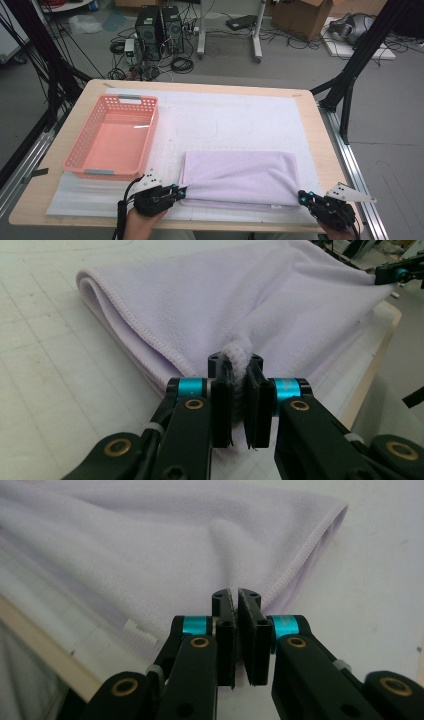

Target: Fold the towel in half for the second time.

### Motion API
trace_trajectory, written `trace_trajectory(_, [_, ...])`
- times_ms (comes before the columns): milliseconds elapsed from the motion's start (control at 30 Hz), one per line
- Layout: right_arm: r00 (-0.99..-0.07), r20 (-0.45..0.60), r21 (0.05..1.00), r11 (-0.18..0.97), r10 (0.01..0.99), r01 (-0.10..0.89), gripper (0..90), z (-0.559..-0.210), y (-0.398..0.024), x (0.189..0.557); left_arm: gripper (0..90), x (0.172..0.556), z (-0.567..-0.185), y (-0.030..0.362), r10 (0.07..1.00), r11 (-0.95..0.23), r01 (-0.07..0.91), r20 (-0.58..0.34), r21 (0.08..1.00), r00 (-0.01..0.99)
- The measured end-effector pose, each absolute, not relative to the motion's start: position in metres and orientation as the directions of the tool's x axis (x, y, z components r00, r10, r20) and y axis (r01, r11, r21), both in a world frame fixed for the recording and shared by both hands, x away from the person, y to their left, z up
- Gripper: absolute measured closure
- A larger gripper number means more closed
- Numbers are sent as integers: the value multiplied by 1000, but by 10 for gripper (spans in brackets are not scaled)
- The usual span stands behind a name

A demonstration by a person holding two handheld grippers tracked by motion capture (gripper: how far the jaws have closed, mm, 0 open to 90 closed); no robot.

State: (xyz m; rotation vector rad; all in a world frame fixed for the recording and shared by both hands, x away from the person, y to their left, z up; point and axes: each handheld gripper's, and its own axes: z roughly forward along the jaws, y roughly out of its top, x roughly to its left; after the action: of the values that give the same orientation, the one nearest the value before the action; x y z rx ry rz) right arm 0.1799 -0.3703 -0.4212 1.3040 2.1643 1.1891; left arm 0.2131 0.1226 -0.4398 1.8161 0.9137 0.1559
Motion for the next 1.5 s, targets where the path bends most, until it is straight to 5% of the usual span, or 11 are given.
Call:
trace_trajectory(200, [-498, 125, 770, 233, 858, 594, 732, -424, -374, 170, 537, 208, -438, 129, 668, -117, 501, -305, 858, 679])
trace_trajectory(300, [-491, 119, 808, 203, 863, 553, 723, -417, -375, 172, 505, 212, -431, 127, 660, -88, 468, -301, 879, 689])
trace_trajectory(867, [-529, 73, 817, 254, 846, 518, 724, -419, -352, 218, 567, 299, -438, 106, 732, -170, 576, -289, 799, 617])
trace_trajectory(933, [-529, 77, 816, 252, 845, 521, 722, -420, -353, 224, 632, 304, -442, 100, 749, -214, 581, -250, 785, 613])
trace_trajectory(1033, [-528, 79, 813, 253, 846, 525, 718, -421, -353, 234, 856, 309, -447, 93, 778, -262, 554, -166, 790, 606])
trace_trajectory(1167, [-524, 77, 809, 254, 848, 530, 714, -423, -354, 247, 863, 321, -444, 94, 822, -212, 540, -150, 815, 549])
trace_trajectory(1233, [-518, 70, 809, 255, 853, 530, 702, -426, -355, 255, 822, 323, -445, 96, 827, -177, 552, -181, 815, 532])
trace_trajectory(1367, [-484, 72, 808, 234, 872, 541, 650, -429, -359, 267, 530, 323, -446, 98, 824, -166, 566, -202, 807, 529])
trace_trajectory(1500, [-435, 82, 792, 207, 897, 575, 524, -432, -362, 289, 468, 324, -446, 98, 797, -142, 565, -244, 813, 552])
